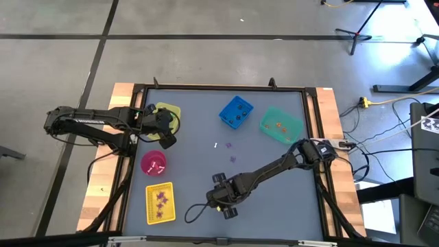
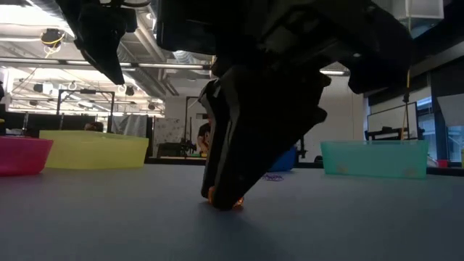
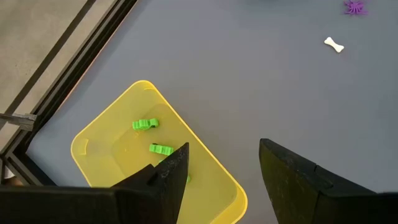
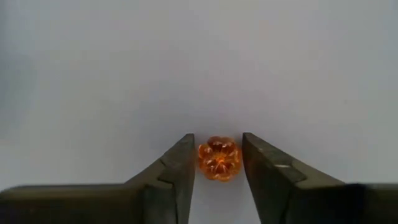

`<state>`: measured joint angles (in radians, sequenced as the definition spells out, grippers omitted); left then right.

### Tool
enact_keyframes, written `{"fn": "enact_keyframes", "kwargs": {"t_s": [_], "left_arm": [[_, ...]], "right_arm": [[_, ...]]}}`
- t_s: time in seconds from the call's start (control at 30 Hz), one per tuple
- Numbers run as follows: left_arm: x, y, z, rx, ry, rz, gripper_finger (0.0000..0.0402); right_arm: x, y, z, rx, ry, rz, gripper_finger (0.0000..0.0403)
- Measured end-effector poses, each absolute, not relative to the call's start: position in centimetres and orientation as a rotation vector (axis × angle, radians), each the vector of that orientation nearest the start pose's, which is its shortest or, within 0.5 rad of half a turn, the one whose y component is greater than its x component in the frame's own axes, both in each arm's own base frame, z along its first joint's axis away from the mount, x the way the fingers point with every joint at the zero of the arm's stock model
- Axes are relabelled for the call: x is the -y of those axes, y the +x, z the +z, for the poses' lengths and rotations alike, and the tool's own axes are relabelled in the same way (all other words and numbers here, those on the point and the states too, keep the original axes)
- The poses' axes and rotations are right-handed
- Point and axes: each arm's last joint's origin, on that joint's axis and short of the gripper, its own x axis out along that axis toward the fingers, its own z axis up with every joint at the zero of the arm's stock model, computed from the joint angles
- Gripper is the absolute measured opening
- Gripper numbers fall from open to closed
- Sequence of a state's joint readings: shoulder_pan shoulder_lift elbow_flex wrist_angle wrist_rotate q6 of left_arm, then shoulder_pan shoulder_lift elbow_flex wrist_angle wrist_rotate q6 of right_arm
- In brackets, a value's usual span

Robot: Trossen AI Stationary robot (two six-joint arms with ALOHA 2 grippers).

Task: Sort Halloween decoration
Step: Put the orange pumpkin toy into the green bin

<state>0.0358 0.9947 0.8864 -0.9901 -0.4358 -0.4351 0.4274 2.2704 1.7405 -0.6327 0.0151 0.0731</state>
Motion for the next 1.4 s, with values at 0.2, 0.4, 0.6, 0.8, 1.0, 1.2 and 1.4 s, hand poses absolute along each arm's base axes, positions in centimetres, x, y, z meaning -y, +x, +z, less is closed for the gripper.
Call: {"fn": "enact_keyframes", "kwargs": {"t_s": [0.2,0.4,0.6,0.8,1.0,1.2,1.4], "left_arm": [[-1.8,16.8,27.4,-0.968,-0.165,0.646,0.0179],[-1.8,16.8,27.4,-0.968,-0.165,0.647,0.0179],[-1.8,16.8,27.4,-0.968,-0.165,0.647,0.0179],[-1.8,16.8,27.4,-0.967,-0.165,0.646,0.0179],[-1.8,16.8,27.4,-0.968,-0.165,0.647,0.0179],[-1.8,16.8,27.4,-0.968,-0.165,0.646,0.0179],[-1.8,16.8,27.4,-0.968,-0.165,0.647,0.0179]], "right_arm": [[-19.3,42.8,14.4,-1.155,-0.192,0.320,0.0100],[-19.3,42.8,14.5,-1.155,-0.192,0.320,0.0085],[-19.3,42.8,14.5,-1.156,-0.192,0.320,0.0093],[-19.4,42.8,14.5,-1.158,-0.188,0.326,0.0092],[-19.3,42.8,15.3,-1.191,-0.195,0.322,0.0093],[-19.4,43.0,17.5,-1.218,-0.202,0.319,0.0093],[-19.3,42.8,19.7,-1.267,-0.228,0.301,0.0092]]}}
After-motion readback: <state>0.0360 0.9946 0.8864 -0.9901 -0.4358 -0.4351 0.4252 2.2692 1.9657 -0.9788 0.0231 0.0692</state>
